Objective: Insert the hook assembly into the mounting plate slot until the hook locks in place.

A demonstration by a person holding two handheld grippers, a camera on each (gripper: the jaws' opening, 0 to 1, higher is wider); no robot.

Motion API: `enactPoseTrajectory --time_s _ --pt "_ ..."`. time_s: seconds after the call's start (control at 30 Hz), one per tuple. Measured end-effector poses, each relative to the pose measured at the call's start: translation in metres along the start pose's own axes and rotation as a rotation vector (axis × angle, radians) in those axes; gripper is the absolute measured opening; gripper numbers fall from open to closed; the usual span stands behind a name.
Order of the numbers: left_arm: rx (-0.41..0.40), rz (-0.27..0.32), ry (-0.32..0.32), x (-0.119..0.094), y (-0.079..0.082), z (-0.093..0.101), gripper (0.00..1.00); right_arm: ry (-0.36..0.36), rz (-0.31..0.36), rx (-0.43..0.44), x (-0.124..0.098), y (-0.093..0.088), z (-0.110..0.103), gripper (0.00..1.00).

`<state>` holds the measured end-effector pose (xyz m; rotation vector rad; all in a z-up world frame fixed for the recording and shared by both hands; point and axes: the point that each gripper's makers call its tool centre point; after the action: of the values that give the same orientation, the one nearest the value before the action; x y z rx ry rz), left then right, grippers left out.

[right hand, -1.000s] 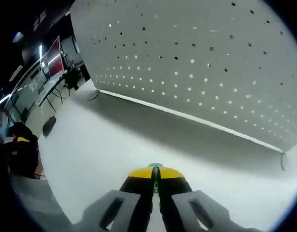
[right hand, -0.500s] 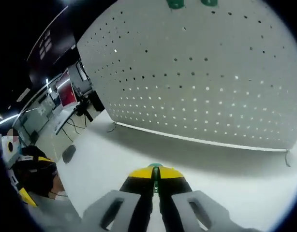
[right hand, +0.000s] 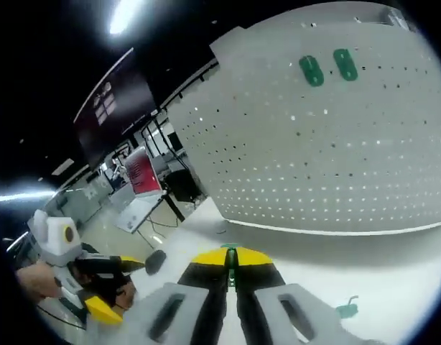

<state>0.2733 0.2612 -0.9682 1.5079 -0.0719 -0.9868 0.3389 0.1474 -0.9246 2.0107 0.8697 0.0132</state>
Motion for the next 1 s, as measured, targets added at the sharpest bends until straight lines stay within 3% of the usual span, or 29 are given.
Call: enactPoseTrajectory --time_s 0.1,0.27,0.47,0.83,1.0 --pt "-0.029 0.028 -0.012 0.000 0.007 0.003 0.93 0.056 0.026 0.003 -0.004 -0.005 -0.026 0.00" --pt "-0.053 0.054 -0.027 -0.001 0.015 0.007 0.84 0.130 0.036 0.027 -0.006 -0.014 -0.051 0.00" --pt "-0.085 0.128 -0.034 -0.004 0.029 0.008 0.70 0.183 0.060 0.013 -0.009 -0.018 -0.069 0.00" --pt "-0.169 0.176 -0.075 -0.013 0.039 0.014 0.34 0.278 0.073 -0.006 -0.006 -0.026 -0.101 0.00" --pt "-0.203 0.201 -0.069 -0.019 0.042 0.013 0.28 0.315 0.068 -0.024 -0.004 -0.029 -0.112 0.00"
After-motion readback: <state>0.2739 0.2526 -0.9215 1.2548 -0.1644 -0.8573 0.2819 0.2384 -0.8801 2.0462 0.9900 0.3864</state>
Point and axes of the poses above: the point that each gripper's makers call its tool centre point, and the gripper's own axes: x roughly forward along the fingers, z roughly to its right, y roughly out of its top, and after that the axes turned 12 degrees about x, right-handed
